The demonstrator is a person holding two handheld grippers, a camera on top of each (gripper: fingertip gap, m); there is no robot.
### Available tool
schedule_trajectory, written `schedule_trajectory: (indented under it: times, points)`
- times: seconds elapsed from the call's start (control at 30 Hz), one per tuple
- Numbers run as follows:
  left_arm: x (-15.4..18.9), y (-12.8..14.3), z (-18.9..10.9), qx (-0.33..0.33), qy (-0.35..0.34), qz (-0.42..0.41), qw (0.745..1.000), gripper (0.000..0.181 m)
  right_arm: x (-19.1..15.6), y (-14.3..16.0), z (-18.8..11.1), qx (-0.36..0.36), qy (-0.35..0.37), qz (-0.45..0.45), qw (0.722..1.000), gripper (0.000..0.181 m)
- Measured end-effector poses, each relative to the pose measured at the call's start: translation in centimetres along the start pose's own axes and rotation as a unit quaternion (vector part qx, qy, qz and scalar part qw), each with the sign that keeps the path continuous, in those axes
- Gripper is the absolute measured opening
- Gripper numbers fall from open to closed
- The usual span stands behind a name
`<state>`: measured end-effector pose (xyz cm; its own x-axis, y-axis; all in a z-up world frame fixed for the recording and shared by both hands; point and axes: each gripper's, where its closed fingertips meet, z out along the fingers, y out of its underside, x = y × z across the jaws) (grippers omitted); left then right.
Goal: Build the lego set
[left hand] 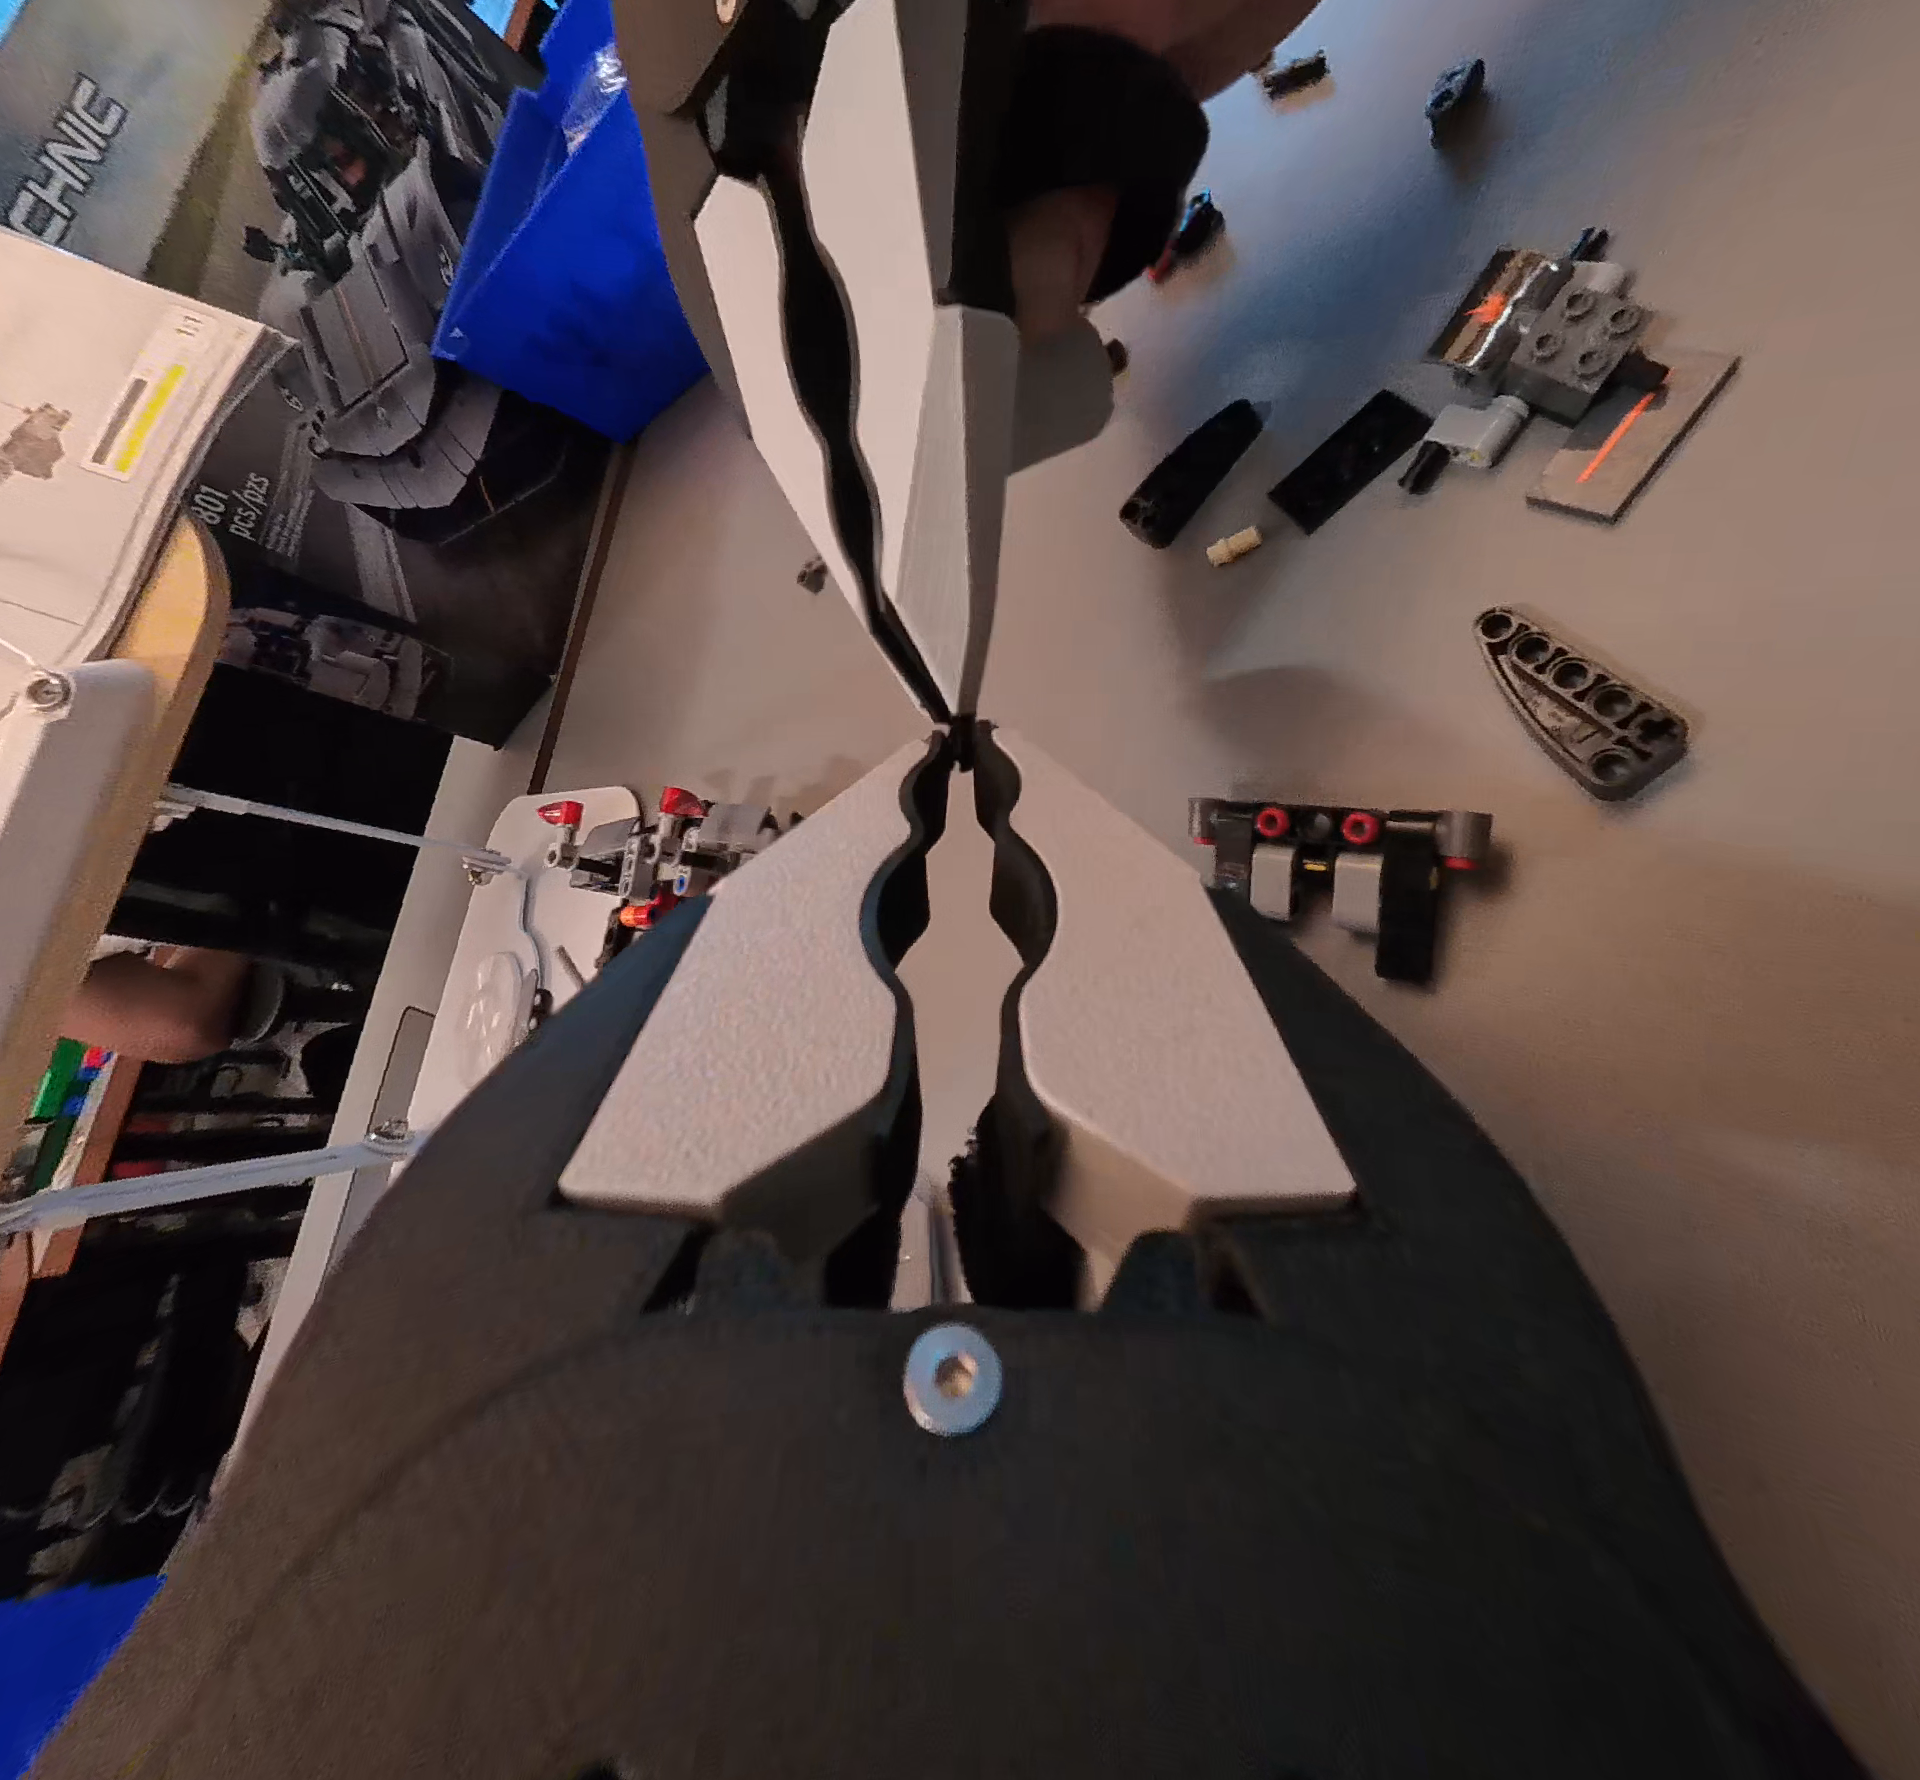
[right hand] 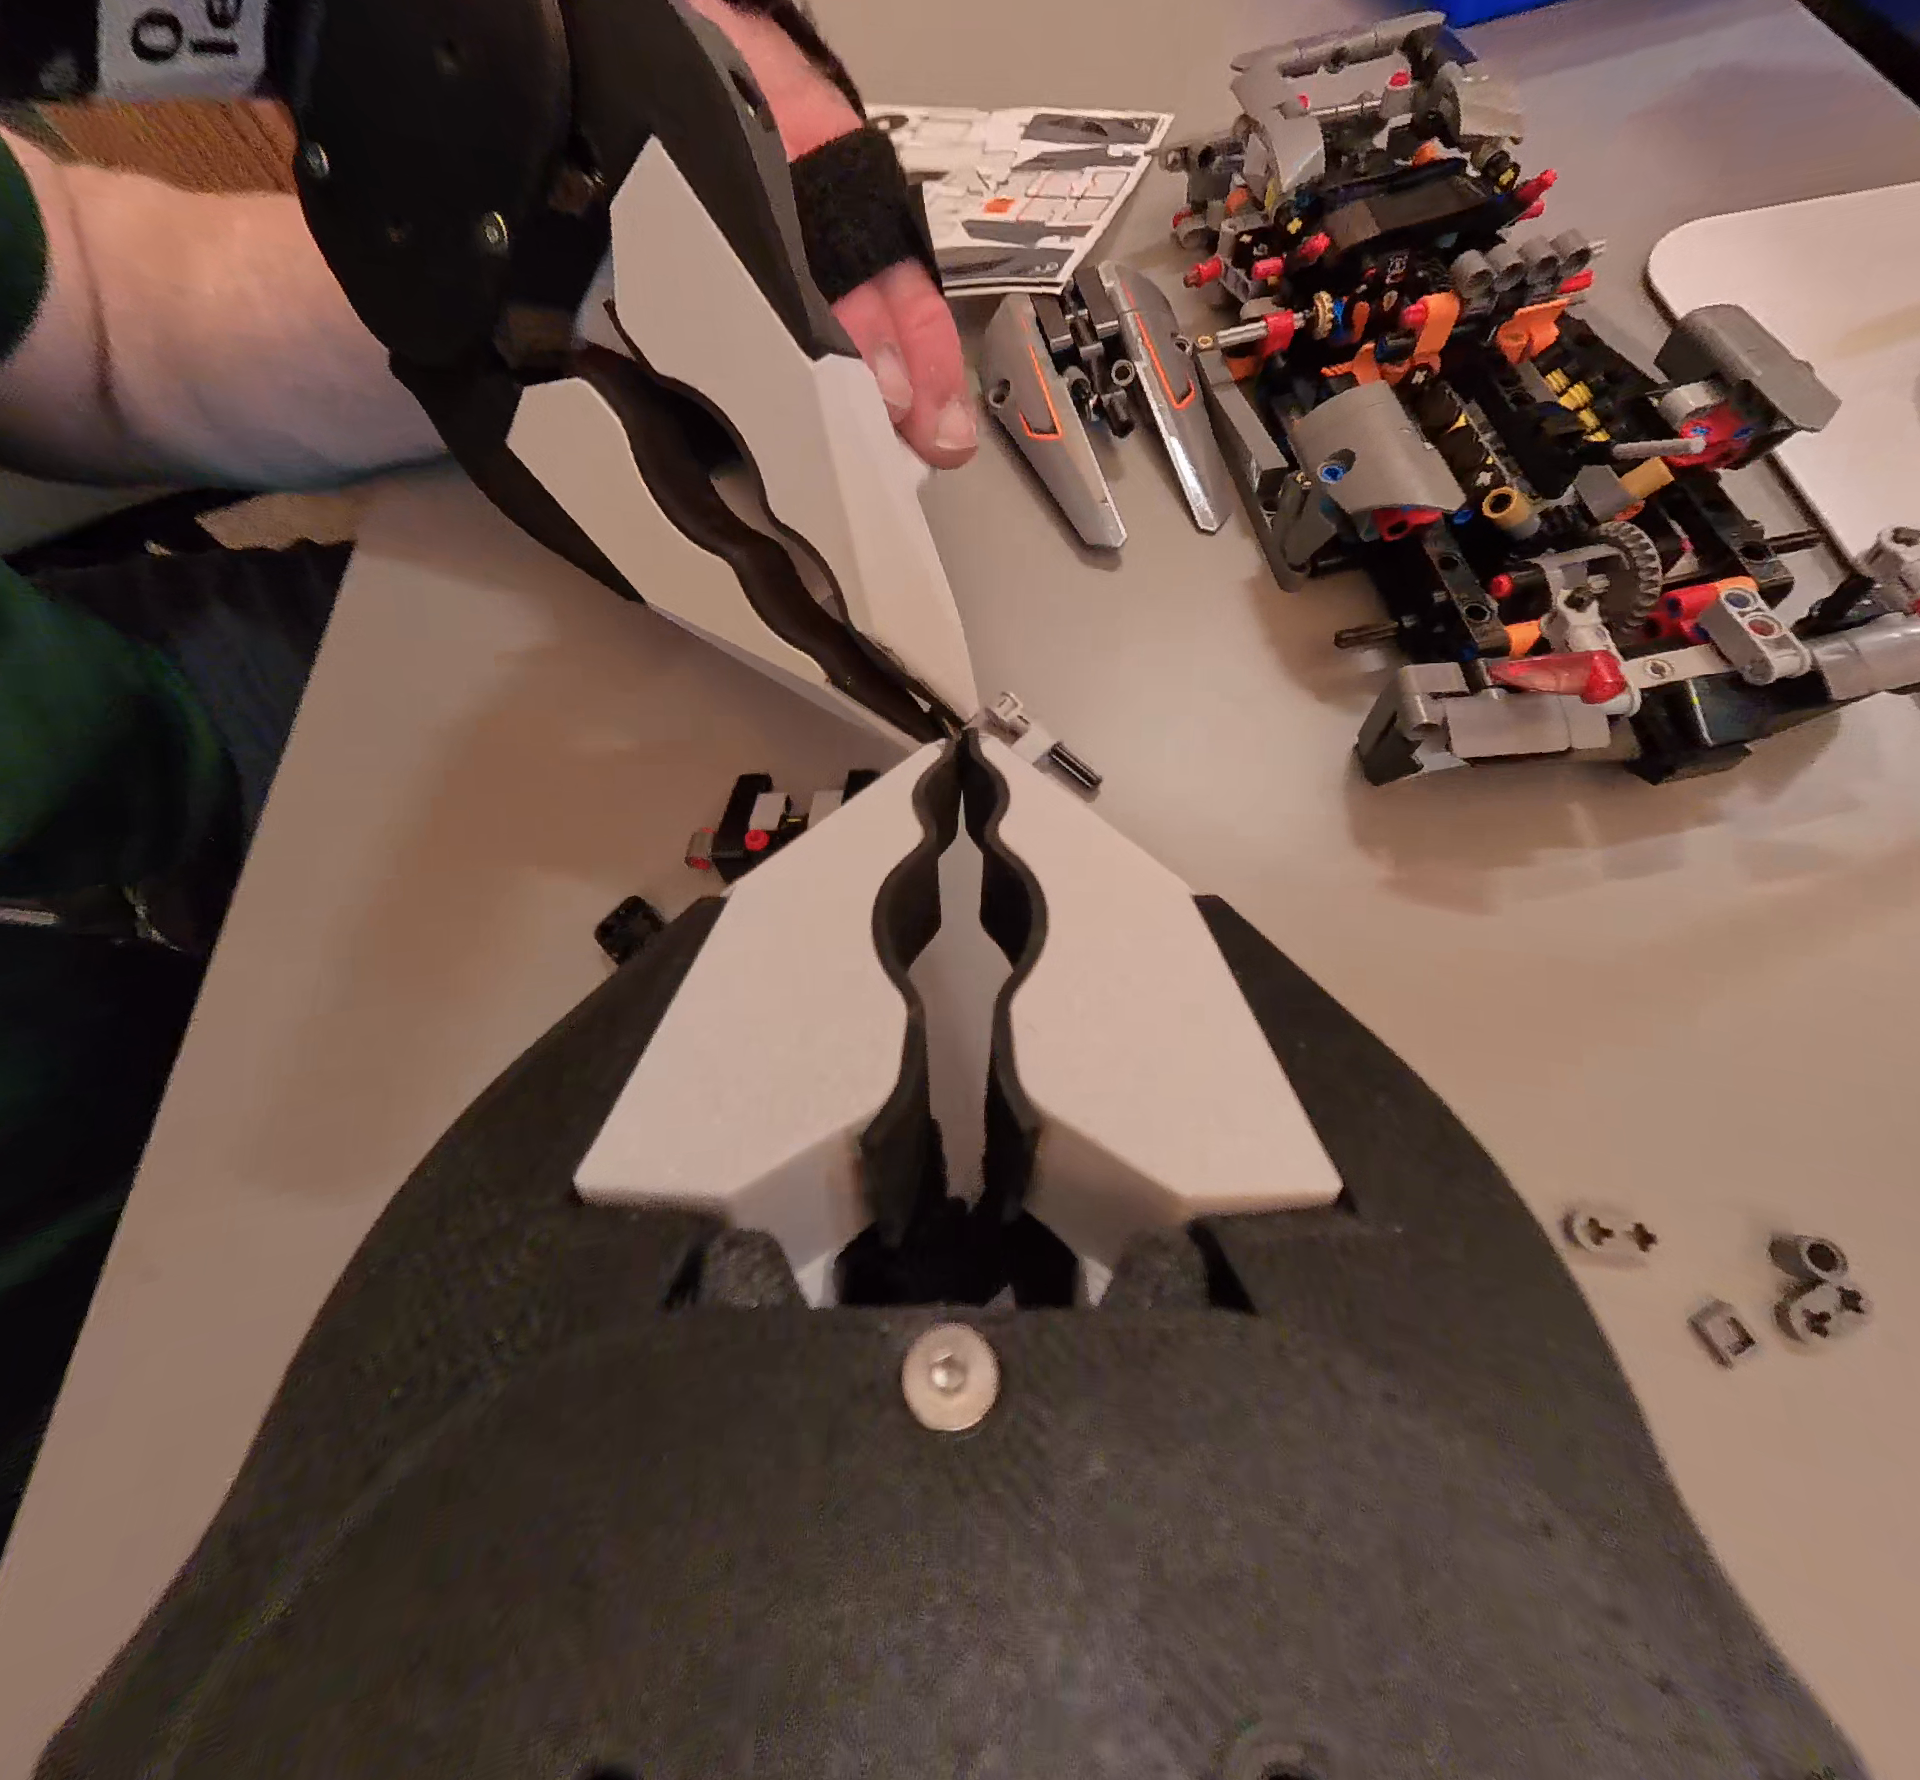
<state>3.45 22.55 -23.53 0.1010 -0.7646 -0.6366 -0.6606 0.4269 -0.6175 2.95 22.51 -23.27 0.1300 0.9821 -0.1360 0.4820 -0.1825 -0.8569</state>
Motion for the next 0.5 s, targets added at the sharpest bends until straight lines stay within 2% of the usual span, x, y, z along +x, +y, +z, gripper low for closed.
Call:
schedule_trajectory:
  times: [0.13, 0.2, 0.27, 0.37, 0.5]
  points:
    - [-0.9, -0.9, -0.6, 0.043, -0.004, -0.052, 0.998, 0.002, 0.1, -1.3, -0.9, 0.045, -0.007, 0.012, 0.999, 0.0]
    - [-1.3, -1.3, -1.0, 0.077, 0.012, -0.1, 0.992, 0.002, 0.0, -2.2, -1.7, 0.072, -0.007, 0.0, 0.997, 0.008]
    - [-2.0, -2.0, -1.6, 0.119, 0.027, -0.16, 0.98, 0.002, -0.1, -2.8, -2.1, 0.087, 0.003, -0.028, 0.996, 0.016]
    - [-2.7, -2.6, -2.3, 0.172, 0.057, -0.236, 0.955, 0.002, -0.7, -3.3, -2.1, 0.094, 0.023, -0.089, 0.991, 0.015]
    - [-2.6, -3.1, -2.7, 0.204, 0.087, -0.268, 0.938, 0.002, -1.0, -4.0, -2.3, 0.11, 0.032, -0.103, 0.988, 0.009]
